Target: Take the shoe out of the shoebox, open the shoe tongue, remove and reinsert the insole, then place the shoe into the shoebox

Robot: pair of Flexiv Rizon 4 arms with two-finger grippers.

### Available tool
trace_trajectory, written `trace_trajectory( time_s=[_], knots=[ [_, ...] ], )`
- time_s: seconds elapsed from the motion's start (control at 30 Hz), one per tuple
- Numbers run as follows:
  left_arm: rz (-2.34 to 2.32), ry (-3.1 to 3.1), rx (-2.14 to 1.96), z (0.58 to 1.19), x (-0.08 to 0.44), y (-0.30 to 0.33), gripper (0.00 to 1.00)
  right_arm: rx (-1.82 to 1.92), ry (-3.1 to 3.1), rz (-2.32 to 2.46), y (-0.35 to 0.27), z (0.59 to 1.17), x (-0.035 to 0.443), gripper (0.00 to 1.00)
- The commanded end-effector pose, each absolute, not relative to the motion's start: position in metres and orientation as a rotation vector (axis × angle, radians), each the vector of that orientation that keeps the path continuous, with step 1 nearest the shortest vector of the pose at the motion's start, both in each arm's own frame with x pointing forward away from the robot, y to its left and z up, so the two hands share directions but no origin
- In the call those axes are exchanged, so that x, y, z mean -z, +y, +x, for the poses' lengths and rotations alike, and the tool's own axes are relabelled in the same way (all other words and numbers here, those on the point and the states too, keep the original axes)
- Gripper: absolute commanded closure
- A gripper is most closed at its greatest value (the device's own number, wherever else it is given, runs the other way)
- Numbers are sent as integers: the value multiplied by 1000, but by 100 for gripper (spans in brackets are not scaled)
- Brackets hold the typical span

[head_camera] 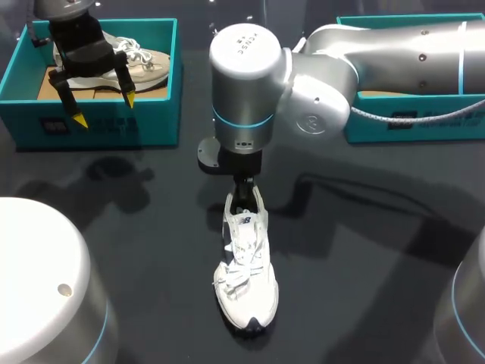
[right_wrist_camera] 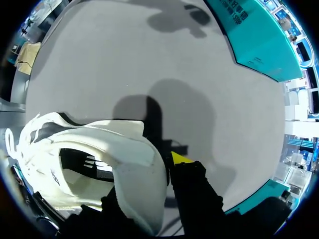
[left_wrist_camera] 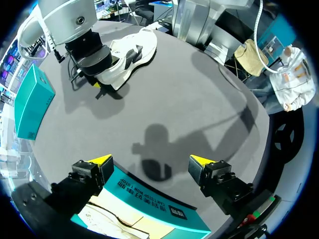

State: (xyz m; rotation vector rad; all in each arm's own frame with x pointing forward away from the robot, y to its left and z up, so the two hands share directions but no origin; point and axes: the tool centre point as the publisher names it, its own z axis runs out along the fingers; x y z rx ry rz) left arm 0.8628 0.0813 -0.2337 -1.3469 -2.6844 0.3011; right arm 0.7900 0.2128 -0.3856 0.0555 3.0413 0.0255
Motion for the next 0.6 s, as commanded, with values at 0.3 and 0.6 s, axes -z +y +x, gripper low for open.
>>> trace_trajectory(
  time_s=[0.3,0.6],
  knots=[
    [-1348,-2686,-298,862,234,82,0,25,2993,2,180,787,295,100],
    [-1348,-2686,-298,862,234,82,0,202,2946,76,166,790,232,100]
  ],
)
